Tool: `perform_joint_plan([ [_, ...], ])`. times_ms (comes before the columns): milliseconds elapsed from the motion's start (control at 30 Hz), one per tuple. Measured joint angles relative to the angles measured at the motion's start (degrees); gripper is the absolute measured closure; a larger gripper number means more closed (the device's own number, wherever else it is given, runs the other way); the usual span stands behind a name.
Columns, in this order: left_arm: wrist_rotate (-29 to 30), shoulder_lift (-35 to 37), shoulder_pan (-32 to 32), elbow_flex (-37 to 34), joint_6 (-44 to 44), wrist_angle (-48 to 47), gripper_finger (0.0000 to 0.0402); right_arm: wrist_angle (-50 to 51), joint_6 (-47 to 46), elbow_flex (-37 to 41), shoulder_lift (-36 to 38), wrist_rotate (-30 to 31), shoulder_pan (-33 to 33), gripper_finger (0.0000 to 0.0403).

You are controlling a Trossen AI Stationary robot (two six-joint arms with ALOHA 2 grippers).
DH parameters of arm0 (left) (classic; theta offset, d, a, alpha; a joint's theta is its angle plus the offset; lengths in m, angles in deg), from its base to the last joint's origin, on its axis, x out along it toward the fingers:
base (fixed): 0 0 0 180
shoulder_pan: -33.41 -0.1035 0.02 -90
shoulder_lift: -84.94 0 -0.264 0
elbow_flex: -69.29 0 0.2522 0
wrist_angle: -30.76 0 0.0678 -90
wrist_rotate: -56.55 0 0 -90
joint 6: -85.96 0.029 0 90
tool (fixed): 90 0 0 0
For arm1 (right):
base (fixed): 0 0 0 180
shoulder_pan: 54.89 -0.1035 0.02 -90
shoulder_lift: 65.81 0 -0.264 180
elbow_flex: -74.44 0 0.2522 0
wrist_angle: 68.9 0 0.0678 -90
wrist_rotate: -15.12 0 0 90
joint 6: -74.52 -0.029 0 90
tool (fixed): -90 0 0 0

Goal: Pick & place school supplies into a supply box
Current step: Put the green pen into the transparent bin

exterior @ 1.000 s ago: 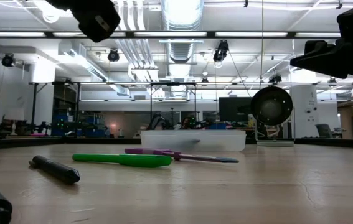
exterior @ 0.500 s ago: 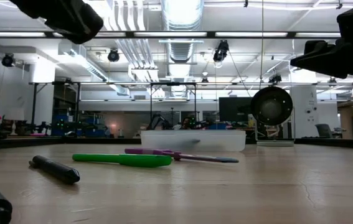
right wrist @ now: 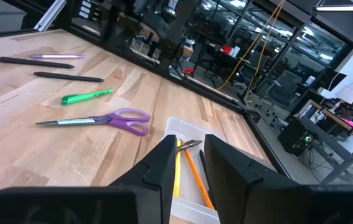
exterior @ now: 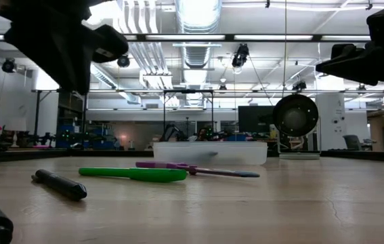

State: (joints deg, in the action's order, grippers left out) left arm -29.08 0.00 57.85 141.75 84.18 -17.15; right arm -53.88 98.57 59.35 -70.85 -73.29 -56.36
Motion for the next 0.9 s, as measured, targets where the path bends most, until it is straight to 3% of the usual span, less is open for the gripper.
perform_joint_plan([
  [267, 2.05, -9.39, 0.03, 7.60, 2.49, -2.30, 0.0349, -0.01, 0.02, 0.00, 0.00, 0.01, 0.00, 0.0334],
  [533, 2.03, -11.53, -0.25, 6.38, 5.83, -3.02, 0.0349, -0.02, 0.01, 0.00, 0.00, 0.01, 0.00, 0.0323],
  [900, 1.68, -11.49, -3.90, 3.23, 6.25, 3.57, 0.0349, -0.02, 0.00, 0.00, 0.00, 0.03, 0.02, 0.0324],
])
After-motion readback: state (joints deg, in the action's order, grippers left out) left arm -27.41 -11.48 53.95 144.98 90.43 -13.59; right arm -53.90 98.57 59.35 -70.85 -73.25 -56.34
